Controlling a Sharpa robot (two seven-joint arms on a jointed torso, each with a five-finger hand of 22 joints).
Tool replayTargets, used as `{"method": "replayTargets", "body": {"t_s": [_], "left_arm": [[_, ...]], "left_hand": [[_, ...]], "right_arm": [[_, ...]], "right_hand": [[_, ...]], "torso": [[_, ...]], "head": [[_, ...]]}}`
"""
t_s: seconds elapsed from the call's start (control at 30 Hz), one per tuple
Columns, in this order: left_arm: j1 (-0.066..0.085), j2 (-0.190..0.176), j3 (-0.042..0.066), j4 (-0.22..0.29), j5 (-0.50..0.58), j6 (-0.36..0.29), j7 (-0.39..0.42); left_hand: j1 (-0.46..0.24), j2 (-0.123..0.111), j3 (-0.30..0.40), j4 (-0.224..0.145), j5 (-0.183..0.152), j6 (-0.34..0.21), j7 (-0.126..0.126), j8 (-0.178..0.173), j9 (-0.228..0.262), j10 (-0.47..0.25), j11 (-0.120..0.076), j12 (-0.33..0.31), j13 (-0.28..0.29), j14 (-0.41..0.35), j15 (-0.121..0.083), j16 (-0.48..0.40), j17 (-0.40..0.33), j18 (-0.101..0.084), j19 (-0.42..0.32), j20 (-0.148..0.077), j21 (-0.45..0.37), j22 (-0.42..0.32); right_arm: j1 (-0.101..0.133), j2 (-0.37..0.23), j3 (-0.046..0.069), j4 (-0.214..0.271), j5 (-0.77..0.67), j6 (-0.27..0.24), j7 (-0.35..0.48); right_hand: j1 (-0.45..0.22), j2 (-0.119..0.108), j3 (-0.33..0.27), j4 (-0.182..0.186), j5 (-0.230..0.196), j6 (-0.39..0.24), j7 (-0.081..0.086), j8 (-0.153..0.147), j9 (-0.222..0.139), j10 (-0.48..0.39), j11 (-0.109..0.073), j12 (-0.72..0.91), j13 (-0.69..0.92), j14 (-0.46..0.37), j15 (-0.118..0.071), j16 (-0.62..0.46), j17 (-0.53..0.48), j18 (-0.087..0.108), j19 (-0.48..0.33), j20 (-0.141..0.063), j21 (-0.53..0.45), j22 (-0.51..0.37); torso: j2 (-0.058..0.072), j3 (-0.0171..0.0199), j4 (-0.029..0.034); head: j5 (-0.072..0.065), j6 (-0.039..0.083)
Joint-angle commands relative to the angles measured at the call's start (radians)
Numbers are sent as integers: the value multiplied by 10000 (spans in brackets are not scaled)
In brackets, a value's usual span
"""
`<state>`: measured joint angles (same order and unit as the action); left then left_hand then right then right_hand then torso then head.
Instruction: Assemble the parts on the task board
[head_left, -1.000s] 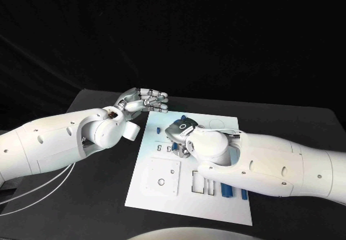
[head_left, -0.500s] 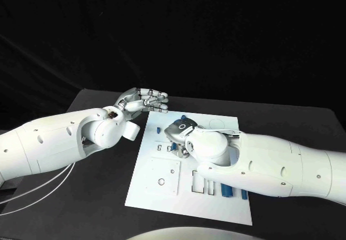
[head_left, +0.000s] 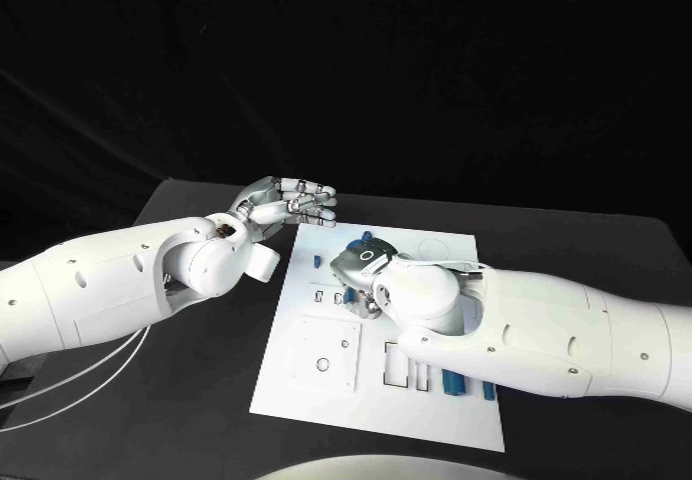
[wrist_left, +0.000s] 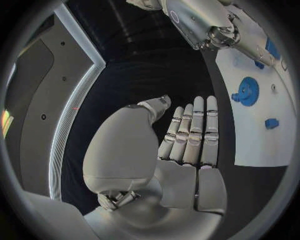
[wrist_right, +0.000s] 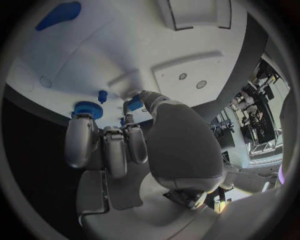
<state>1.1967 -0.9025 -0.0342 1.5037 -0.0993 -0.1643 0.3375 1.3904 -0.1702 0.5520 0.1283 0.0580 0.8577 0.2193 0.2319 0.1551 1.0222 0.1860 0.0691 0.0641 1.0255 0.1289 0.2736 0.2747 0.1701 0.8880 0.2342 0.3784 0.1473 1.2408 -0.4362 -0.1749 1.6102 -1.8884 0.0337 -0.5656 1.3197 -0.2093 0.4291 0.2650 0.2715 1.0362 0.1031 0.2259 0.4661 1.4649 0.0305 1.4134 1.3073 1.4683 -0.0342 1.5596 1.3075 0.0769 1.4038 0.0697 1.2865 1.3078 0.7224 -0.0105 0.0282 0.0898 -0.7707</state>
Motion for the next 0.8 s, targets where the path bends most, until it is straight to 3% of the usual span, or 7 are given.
{"method": "replayTargets", "body": {"t_s": [0.03, 0.43, 0.8], "left_arm": [[10, 16, 7, 4, -32, 198, 32], [10, 37, 6, -38, -32, 220, 29], [9, 53, 5, -51, -35, 226, 24]], "left_hand": [[-92, 24, -4, -53, -48, -43, 294, -65, -14, -36, 22, -38, 13, 4, 32, -58, 9, 113, -73, -1, 53, -14], [-96, 23, -4, -56, -47, -45, 291, -67, -14, -39, 21, -38, 13, 3, 32, -65, 14, 113, -76, 0, 54, -16], [-96, 23, -4, -56, -47, -45, 291, -67, -14, -39, 21, -38, 13, 3, 32, -65, 14, 113, -76, 0, 54, -16]], "right_arm": [[58, -76, 1, 166, -175, 277, -47], [212, -253, 2, 465, -190, 687, -74], [263, -136, -1, 291, -184, 1289, -137]], "right_hand": [[-10, 23, 40, -12, 38, 22, -22, 72, 20, 87, -85, -17, 1118, 936, -72, 4, 2203, -52, 7, -16, -29, 495], [-8, 31, 51, -20, 37, 26, -23, 78, 24, 84, -87, -24, 1112, 935, -75, 4, 2201, -53, 11, -17, -24, 501], [-14, 34, 56, -23, 35, 25, -21, 81, 25, 78, -86, -35, 1102, 930, -76, -3, 2174, -41, -17, -18, -74, 466]], "torso": [[-4, -4, -14], [1, 9, -1], [17, 0, 0]], "head": [[14, 5], [19, 28], [54, 27]]}}
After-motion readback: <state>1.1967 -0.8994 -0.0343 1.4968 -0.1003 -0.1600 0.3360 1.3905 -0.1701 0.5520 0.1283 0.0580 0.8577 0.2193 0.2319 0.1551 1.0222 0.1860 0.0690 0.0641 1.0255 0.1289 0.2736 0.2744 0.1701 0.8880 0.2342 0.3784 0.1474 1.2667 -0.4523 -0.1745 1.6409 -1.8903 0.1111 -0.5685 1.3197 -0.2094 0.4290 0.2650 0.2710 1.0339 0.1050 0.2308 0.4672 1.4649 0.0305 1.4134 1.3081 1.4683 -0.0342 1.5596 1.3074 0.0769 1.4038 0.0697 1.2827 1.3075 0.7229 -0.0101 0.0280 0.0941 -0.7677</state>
